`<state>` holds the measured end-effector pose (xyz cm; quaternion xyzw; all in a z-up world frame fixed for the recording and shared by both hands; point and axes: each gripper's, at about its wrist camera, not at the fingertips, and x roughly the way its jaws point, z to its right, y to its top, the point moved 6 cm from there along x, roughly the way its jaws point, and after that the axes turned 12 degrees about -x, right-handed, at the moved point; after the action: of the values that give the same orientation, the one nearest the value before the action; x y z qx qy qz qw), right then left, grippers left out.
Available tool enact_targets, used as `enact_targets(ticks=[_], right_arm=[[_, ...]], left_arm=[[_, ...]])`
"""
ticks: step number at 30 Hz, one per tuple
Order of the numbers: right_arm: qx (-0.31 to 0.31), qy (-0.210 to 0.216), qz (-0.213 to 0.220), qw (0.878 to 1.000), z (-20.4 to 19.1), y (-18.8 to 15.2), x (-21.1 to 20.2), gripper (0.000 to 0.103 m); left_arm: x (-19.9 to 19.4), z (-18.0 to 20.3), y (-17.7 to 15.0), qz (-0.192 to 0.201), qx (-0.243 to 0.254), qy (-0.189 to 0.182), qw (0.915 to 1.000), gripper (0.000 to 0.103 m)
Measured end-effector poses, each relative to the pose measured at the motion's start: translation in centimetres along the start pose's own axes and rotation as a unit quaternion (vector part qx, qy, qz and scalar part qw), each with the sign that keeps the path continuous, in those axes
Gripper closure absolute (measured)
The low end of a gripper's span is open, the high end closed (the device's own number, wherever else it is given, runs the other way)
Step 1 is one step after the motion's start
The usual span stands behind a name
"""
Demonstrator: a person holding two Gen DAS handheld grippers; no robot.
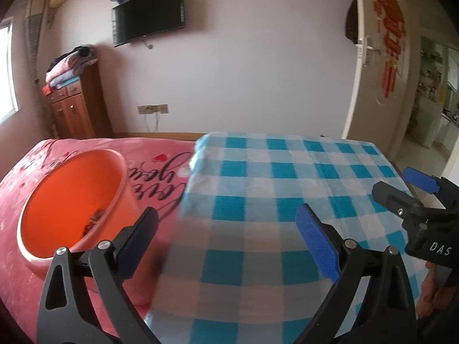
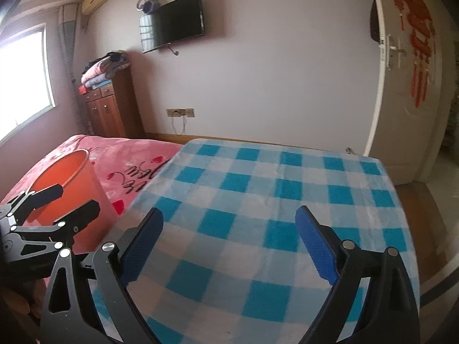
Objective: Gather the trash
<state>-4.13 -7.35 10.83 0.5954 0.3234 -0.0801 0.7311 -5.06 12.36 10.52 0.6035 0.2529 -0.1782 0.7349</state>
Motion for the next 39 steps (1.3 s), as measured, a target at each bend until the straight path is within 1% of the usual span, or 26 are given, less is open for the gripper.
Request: enact_targets(ticks=[9, 22, 27, 30, 39], right_arm=[[0.017, -0.042, -0.012, 0.999, 3.3, -3.3, -1.9, 0.011], [0.052, -0.082, -0.019, 0.995, 6.6, -7.0, -4.6, 0.011], [0.063, -0.095, -0.02, 0.993, 7.6, -8.1, -5.6, 0.011], [0.066, -0.105, -0.018, 0.992, 8.1, -8.6, -6.2, 0.011], [0.067, -0.118, -0.011, 0.991, 8.4, -9.0, -7.3, 0.011]], left_arm=[[0.3, 4.1, -2.3, -0.015, 0.021, -0.033, 0.9991, 0.006], [-0.1, 8.8, -5.3, -0.025, 0.053, -0.066, 0.9961, 0.006], [-0.5, 9.6, -6.0, -0.029, 0.047, -0.074, 0.9957, 0.006], [-0.7, 9.6, -6.1, -0.025, 0.041, -0.068, 0.9965, 0.006], [-1.2, 9.5, -6.4, -0.026, 0.034, -0.073, 0.9964, 0.006]])
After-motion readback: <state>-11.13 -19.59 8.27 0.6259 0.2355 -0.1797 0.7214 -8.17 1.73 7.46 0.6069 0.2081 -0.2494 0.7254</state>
